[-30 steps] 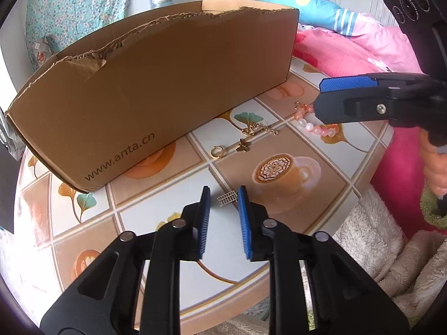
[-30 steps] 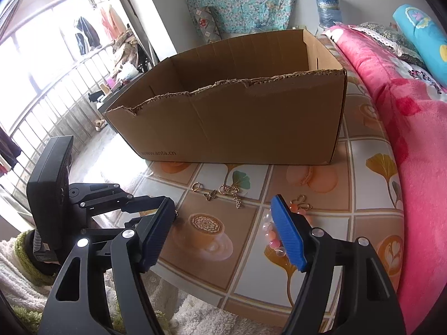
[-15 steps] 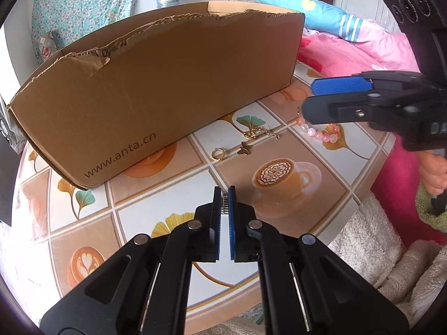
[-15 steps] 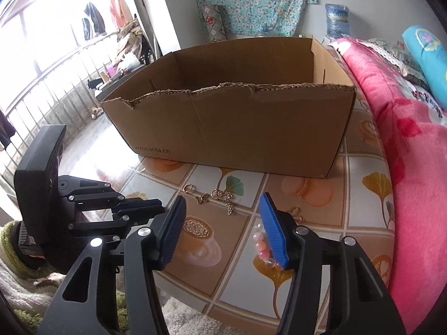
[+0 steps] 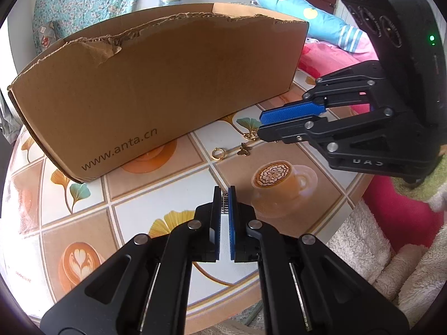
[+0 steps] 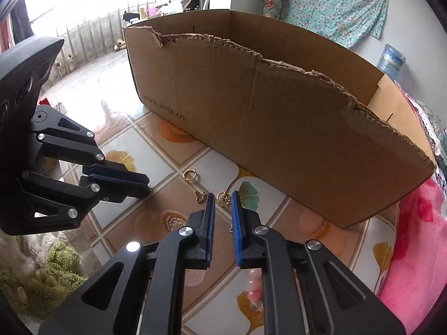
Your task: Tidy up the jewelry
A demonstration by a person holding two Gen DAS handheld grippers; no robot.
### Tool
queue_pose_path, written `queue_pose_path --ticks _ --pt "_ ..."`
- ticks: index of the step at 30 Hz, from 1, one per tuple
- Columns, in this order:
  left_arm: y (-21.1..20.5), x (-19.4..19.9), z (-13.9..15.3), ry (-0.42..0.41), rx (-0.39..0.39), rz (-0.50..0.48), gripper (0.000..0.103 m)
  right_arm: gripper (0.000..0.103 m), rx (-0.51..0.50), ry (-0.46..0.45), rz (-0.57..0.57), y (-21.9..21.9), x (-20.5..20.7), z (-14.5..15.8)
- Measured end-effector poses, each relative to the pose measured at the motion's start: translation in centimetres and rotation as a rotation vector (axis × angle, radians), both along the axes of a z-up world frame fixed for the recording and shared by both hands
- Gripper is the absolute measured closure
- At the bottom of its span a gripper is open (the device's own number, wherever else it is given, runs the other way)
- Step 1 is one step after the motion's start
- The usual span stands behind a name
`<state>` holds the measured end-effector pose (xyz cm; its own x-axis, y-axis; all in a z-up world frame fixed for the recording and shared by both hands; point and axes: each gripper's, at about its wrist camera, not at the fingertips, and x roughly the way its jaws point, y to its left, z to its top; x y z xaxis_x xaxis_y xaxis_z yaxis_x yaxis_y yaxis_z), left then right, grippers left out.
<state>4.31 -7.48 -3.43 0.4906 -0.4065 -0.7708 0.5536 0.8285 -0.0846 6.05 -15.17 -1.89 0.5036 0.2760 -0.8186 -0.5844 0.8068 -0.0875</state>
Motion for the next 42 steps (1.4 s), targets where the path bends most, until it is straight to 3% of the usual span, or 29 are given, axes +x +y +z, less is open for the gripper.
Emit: queue_pose_path --ticks 6,11,18,22,27,38,40,42 --pt "0.1 0.0 0.0 0.007 -0.015 -0.003 0.099 0.094 -0.046 0.028 0.047 0.0 0.8 -0.7" --pt "0.1 0.0 -0.1 0.008 -0.026 0.001 0.099 0.100 -0.021 0.061 0.037 -0.7 1.2 -0.5" --pt "0.9 -0.1 -0.1 -0.011 -0.040 0.008 0.099 0.100 0.107 0.060 -0.075 -3.2 0.8 1.6" --pt "2.1 -0.1 0.6 -0.017 -0.095 0.029 0.099 0.100 0.213 0.043 -0.141 -4.9 0.3 3.6" --pt "3.3 -1.2 2.2 -0.082 -0.113 0.044 0.099 0.100 0.316 0.000 -0.171 -5.8 -0.9 5.8" --pt "3.5 -2.9 2.7 -0.100 -0.116 0.066 0.099 0.097 0.263 0.018 -0.150 -4.0 -1.1 4.3" --pt "3.3 -3.0 2.5 -0.096 -0.117 0.064 0.099 0.086 0.226 0.040 -0.143 -3.5 -0.7 3.4" --pt "3.3 -3.1 2.5 -0.094 -0.117 0.058 0.099 0.084 0.183 0.053 -0.125 -2.9 -0.3 2.2"
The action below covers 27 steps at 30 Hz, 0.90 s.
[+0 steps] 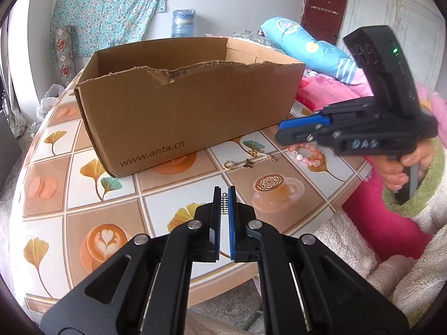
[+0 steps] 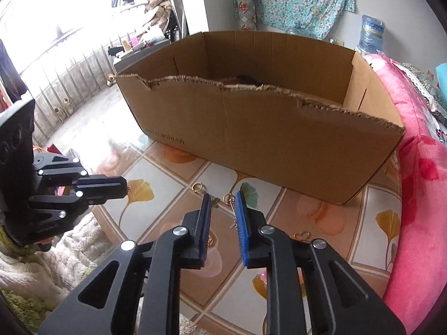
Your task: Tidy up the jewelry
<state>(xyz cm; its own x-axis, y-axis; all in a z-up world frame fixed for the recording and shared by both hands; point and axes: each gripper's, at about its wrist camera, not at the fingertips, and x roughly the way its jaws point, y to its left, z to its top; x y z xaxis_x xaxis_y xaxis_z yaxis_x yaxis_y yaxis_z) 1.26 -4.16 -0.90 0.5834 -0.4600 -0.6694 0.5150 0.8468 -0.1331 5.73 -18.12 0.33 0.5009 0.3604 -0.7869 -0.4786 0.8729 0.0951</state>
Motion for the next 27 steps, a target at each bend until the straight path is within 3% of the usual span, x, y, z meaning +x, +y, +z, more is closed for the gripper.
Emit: queue_pose_path --ticks 8,13,16,21,27 --pt "-0.2 0.0 -0.2 0.001 0.010 -0.008 0.099 0.085 -0.151 0.011 0.058 1.8 1.6 -2.7" --pt "0.1 0.1 -0.3 0.006 0.004 0.001 0.099 0.100 -0.162 0.018 0.058 1.9 1.7 -2.9" --pt "0.5 0.0 -0.1 0.001 -0.002 0.007 0.099 0.101 -0.104 0.051 0.019 0.9 2.0 -2.6" --pt "1.1 -0.4 0.3 -0.012 -0.014 0.018 0.099 0.101 0.102 0.089 -0.069 -2.2 2.2 -0.9" --pt "1.4 -1.0 2.1 -0.066 -0.036 0.021 0.099 0.101 0.333 0.063 -0.116 -4.6 1.1 2.5"
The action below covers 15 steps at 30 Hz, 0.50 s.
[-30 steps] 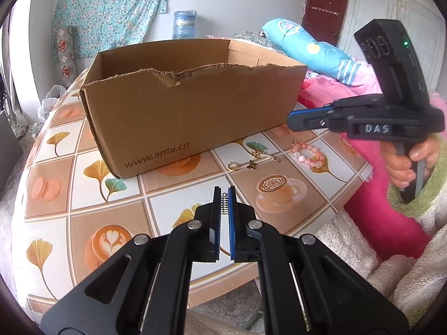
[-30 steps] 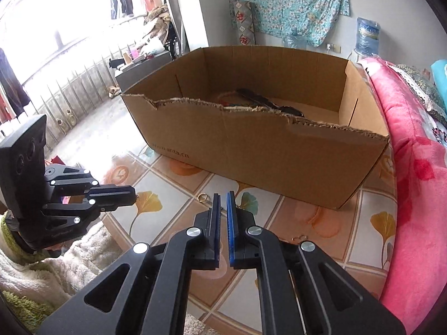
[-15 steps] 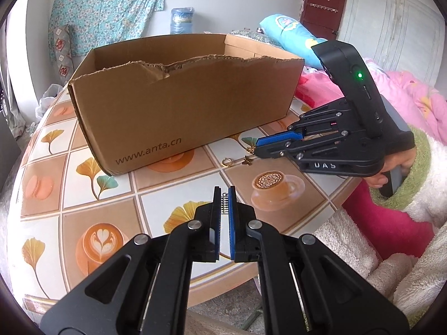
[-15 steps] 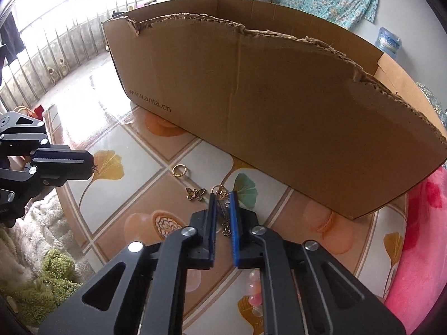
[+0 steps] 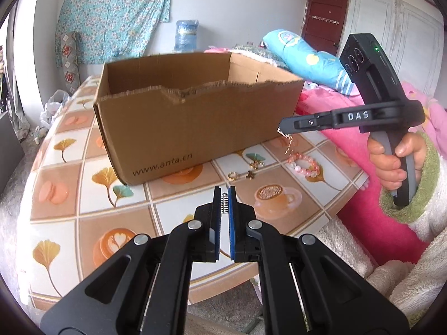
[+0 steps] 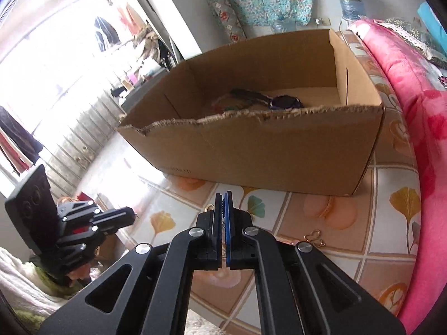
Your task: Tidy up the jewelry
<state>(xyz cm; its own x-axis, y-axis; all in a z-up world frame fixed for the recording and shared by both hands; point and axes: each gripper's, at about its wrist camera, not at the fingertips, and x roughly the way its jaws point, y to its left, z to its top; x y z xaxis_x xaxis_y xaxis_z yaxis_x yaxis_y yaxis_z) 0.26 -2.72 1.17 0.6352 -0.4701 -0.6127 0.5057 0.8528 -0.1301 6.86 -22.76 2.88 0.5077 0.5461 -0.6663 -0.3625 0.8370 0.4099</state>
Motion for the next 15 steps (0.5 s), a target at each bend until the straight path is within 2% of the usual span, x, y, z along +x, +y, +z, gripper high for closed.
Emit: queue_pose_path --ticks 5,10,12,15 --pt "0.5 0.2 3.7 -0.088 -0.064 -0.011 0.099 0.101 0.076 -0.102 -0.002 0.2 -0.6 4.1" --pt "0.4 3.2 7.6 -0.155 -0.110 0.006 0.099 0.101 0.109 -0.208 0.006 1.2 0.9 7.3" --pt "-0.1 5.4 8.4 -0.158 -0.089 0.030 0.099 0.101 0.094 -0.218 0.014 2.1 2.8 7.8" --pt "-0.4 9.1 8.7 -0.111 -0.058 0.061 0.099 0.101 0.071 -0.166 -0.001 3.2 5.8 7.0"
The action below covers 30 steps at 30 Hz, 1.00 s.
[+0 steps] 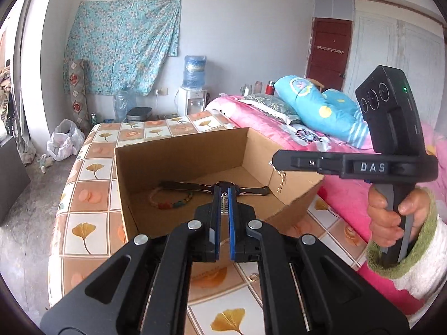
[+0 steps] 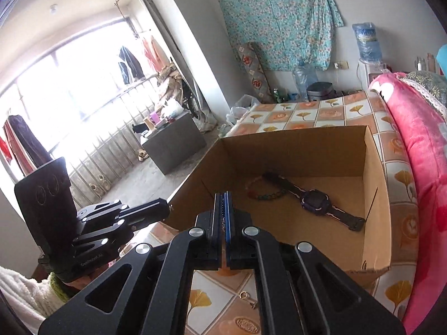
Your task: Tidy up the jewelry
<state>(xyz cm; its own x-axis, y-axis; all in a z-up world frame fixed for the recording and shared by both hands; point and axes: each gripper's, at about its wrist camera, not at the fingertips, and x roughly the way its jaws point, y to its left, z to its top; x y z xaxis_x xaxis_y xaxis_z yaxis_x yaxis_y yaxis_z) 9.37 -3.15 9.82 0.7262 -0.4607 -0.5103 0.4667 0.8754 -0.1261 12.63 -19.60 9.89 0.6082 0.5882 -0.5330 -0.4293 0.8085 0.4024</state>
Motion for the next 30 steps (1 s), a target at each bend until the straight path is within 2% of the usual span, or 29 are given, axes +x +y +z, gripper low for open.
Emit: queue_pose_path --ticks 3,6,10,13,14,17,23,28,30 --pt "-0.1 4.4 -1.0 0.117 -0.004 0.008 0.099 0.101 -0.059 0.084 -0.037 0.8 3.1 -2.1" --pt "-0.4 7.8 -2.6 0.213 0.029 0.037 0.099 0.101 -0.082 0.169 -0.056 1.1 5.3 -4.1" --pt "-0.5 10.2 -4.3 0.274 0.049 0.061 0.099 0.100 -0.119 0.201 -0.072 1.2 6.6 -5.3" --pt "-0.1 10.9 -5.0 0.302 0.044 0.082 0.090 0.100 -0.128 0.197 -0.081 1.1 6.7 -5.5" --pt "0.1 11.1 -5.2 0.304 0.041 0.090 0.086 0.100 -0.126 0.196 -0.085 1.0 6.7 -5.4" --pt "0.5 11.4 -5.2 0.300 0.030 0.097 0.086 0.099 -0.111 0.191 -0.098 0.5 6.2 -5.2" --pt "1.5 9.3 -3.5 0.247 -0.006 0.106 0.081 0.097 -0.086 0.167 -0.129 -0.4 4.8 -3.9" --pt "2.8 4.8 -1.0 0.151 -0.044 0.092 0.063 0.071 -0.068 0.083 -0.157 -1.0 1.3 -1.2" --pt "3.4 2.8 -0.3 0.122 -0.056 0.083 0.056 0.065 -0.086 0.048 -0.164 -1.0 -0.6 -0.2"
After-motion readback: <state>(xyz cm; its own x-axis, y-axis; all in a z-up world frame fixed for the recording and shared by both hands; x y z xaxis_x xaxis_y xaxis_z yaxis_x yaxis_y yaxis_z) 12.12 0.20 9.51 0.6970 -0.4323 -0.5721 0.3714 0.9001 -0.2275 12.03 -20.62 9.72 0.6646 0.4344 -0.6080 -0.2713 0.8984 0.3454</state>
